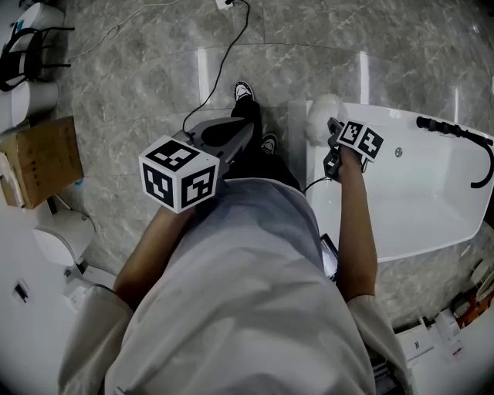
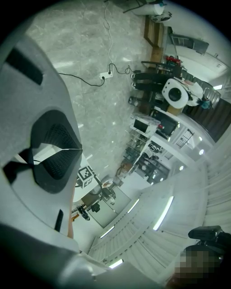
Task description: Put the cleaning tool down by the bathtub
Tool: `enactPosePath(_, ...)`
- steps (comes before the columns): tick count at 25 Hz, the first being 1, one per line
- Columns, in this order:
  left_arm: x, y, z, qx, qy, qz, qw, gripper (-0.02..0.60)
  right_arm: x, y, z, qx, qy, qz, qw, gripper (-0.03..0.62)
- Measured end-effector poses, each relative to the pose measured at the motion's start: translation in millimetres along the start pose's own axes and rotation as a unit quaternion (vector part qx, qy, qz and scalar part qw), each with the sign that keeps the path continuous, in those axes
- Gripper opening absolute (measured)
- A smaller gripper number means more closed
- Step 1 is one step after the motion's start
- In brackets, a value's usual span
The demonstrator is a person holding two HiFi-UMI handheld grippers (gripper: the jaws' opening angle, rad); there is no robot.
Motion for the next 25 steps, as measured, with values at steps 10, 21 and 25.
enactPosePath(10,10,-2,-2,0.007,-0.011,0.0,0.9999,0.009,0,-7,7,0.006,0.016,-0.005,1.0,0.117)
enactPosePath(21,14,-6,0,0.017,-0.01,0.002,0.9998,0.009,-5,-16,19,0.009,0.032,-0.002,0.999,0.117)
enactPosePath(25,15,-8,0,0.018,-0.012,0.001,0.9998,0.009,-6,-19,25,0.012,0.037,-0.003,0.999,0.117)
Point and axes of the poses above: the fingertips, and each gripper's own axes: z backward along the fingers, x to its right, y out of its top, the point moved 4 cm from there along z, backward along the fingers, and after that the axes turned 7 degrees about y, right-handed, at the moved point
